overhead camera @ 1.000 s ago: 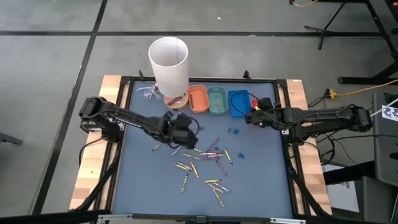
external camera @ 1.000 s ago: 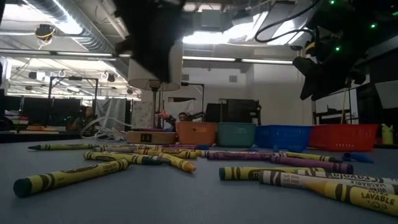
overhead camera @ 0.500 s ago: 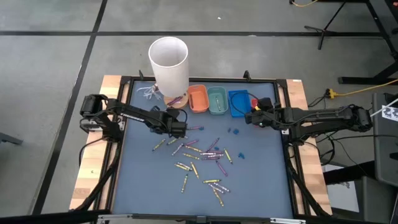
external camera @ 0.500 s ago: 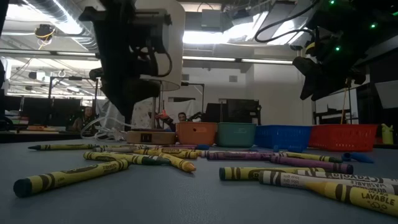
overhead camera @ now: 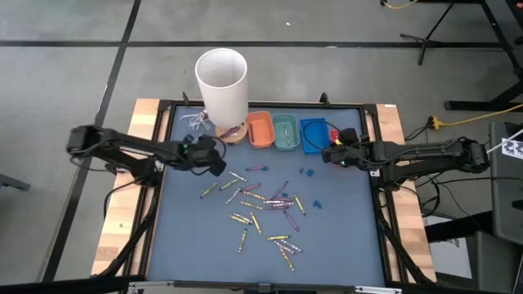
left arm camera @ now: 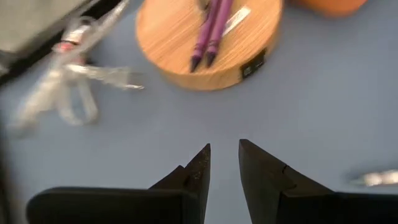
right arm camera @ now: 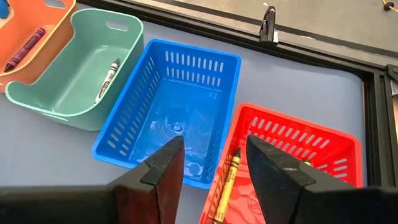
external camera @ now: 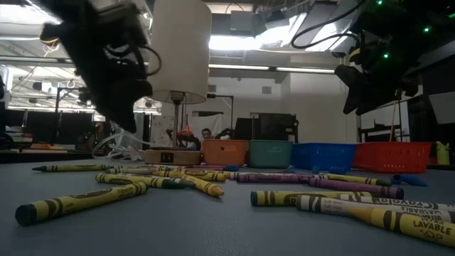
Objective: Sort crayons
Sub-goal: Put the purple crayon into the light orange bin
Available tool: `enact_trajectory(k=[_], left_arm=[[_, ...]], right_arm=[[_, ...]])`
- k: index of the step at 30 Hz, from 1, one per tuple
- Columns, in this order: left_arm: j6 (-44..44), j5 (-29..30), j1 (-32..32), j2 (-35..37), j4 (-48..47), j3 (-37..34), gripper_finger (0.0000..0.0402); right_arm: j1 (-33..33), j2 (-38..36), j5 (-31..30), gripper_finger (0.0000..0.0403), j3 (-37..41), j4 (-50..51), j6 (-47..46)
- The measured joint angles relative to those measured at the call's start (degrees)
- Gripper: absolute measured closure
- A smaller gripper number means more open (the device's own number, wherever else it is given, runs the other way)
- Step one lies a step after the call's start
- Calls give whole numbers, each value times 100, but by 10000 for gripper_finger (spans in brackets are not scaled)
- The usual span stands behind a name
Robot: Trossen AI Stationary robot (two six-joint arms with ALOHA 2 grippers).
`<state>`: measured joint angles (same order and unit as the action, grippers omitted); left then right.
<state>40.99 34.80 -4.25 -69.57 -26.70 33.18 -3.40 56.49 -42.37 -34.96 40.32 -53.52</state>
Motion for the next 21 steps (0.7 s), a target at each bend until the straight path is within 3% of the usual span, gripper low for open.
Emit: enact_trajectory(k=[3, 8, 14, 21], left_arm=[[-111, -160, -171, 494, 1494, -776, 333], [-276, -63, -536, 696, 3387, -1550, 333], [-397, -268, -896, 691, 3632, -1615, 333], [-1278, -534, -903, 582, 4399, -1615, 333]], right_arm=[[0, 0, -1, 230, 0, 0, 0], [2, 0, 0, 230, 0, 0, 0], [2, -1, 0, 230, 0, 0, 0], [2, 0, 0, 230, 0, 0, 0]])
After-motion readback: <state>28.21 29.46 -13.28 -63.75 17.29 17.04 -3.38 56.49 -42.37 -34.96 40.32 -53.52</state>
